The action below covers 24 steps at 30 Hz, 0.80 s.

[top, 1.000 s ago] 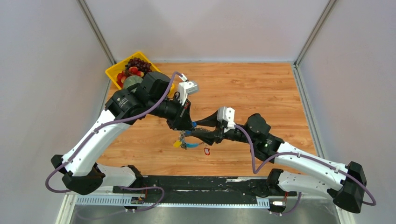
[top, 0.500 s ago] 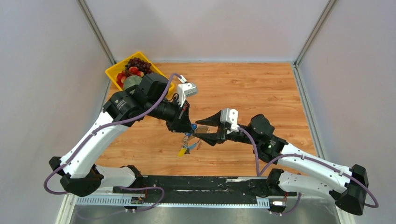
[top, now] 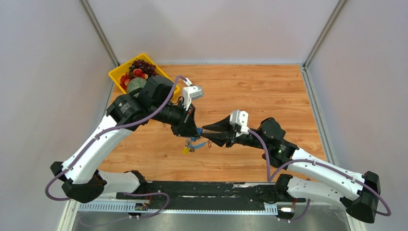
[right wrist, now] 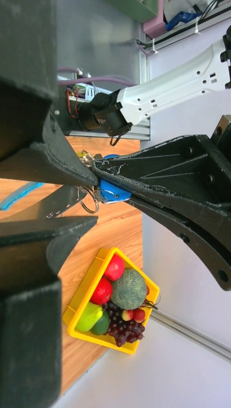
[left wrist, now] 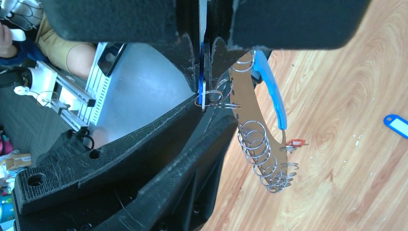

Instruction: Remove the keys from the keyring

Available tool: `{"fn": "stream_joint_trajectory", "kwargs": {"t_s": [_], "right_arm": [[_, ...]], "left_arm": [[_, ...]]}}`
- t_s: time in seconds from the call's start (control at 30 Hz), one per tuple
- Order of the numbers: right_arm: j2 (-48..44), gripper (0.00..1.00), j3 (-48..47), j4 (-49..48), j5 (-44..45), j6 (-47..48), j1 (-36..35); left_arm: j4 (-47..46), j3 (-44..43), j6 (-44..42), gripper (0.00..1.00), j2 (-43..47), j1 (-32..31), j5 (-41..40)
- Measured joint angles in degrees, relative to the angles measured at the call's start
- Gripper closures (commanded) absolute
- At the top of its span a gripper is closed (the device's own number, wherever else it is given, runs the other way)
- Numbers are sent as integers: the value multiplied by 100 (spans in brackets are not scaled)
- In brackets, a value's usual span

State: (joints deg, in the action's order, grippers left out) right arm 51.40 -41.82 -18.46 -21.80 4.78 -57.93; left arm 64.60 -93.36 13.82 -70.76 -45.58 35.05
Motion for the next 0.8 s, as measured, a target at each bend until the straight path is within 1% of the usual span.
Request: {"fn": "stream_joint_trajectory", "kwargs": {"t_s": [0.07,0.53,0.67,0.8], "right_arm": [[24,58,-24,13,-17,-22,9],[114,58,-46,13,-107,-118,26],[142,72,-59,20,-149,-151,33],[127,81,-59,70,-151,-146,31]], "left_arm": [[15,0,4,100,11,-2,-13],[101,0,31,100,33,-2,-13],[122,0,31,100,33,-2,-42],[74,0,31,100,33,0,-96]]}}
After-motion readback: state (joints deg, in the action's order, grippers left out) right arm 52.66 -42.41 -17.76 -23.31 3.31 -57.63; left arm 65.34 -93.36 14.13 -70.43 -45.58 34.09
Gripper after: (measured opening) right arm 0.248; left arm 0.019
